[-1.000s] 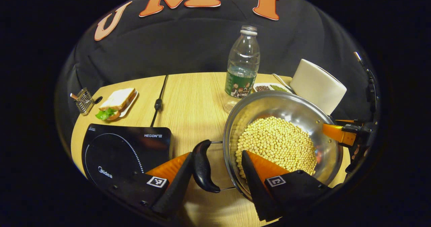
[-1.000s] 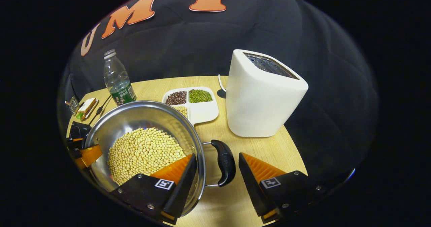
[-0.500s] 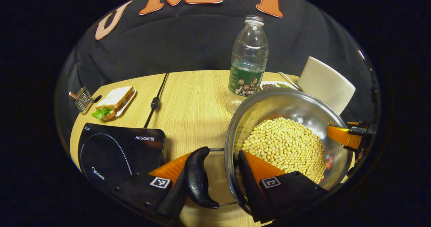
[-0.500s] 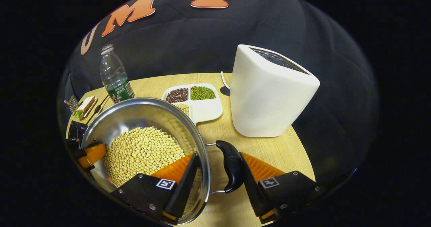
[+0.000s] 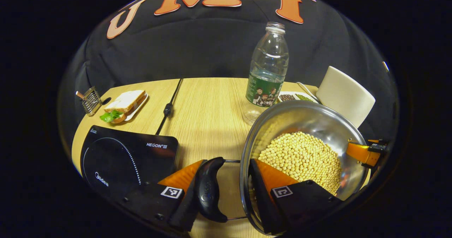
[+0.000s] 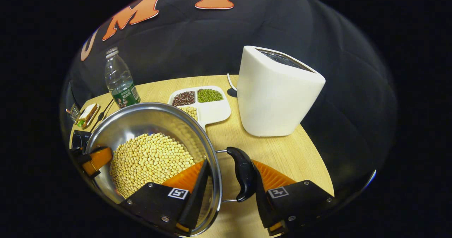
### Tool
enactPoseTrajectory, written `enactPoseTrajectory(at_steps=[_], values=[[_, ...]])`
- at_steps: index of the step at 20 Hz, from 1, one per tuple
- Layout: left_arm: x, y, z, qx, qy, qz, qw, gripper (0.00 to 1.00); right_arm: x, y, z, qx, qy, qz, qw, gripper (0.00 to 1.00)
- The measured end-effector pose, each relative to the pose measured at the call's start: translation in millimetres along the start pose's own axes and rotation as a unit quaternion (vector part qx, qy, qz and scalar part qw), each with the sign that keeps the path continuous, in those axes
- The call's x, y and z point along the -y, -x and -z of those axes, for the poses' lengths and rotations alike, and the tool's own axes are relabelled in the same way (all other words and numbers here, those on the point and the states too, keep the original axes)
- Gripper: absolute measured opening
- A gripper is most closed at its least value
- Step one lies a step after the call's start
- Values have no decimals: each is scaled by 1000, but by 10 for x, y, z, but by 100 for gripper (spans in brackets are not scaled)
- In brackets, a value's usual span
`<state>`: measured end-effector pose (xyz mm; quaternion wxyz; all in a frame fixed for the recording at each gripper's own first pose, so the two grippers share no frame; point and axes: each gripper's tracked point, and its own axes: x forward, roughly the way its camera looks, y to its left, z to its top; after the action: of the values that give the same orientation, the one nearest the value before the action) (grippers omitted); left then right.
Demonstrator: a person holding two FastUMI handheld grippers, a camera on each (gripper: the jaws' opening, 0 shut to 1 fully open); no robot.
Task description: First push the handle of the pot to place it horizontally, then grasp the pot with both hands and set it on the induction cooktop.
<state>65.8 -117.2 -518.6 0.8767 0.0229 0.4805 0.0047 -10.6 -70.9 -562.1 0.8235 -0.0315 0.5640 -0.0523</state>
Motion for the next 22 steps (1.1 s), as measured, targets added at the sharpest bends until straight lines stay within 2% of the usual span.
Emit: enactPoseTrajectory(at_steps=[1,2,3,7,13,14,17,19,20,22], values=[[-23,87,-16,7,4,0,1000,75,2,11,-10,4,0,2,1000,67],[-49,152,-76,14,1,0,1000,77,13,29,-39,12,-1,3,1000,63],[-69,220,-136,25,0,0,1000,77,27,94,-78,16,-4,3,1000,67],[-192,534,-350,60,-9,-3,998,77,20,293,-142,41,-25,4,999,66],[-592,924,-489,77,5,-8,997,77,-256,644,-249,63,-12,-4,998,66],[-671,970,-493,79,6,-9,997,75,-298,745,-256,65,-8,-6,998,66],[-917,1177,-554,85,12,-16,996,77,-482,935,-288,77,2,-15,997,66],[-1072,1292,-593,89,15,-22,996,74,-616,994,-310,82,9,-22,996,66],[-1174,1330,-593,90,15,-26,995,77,-685,1008,-313,83,12,-26,996,66],[-1362,1447,-600,95,17,-33,995,77,-824,1043,-328,87,14,-33,996,66]])
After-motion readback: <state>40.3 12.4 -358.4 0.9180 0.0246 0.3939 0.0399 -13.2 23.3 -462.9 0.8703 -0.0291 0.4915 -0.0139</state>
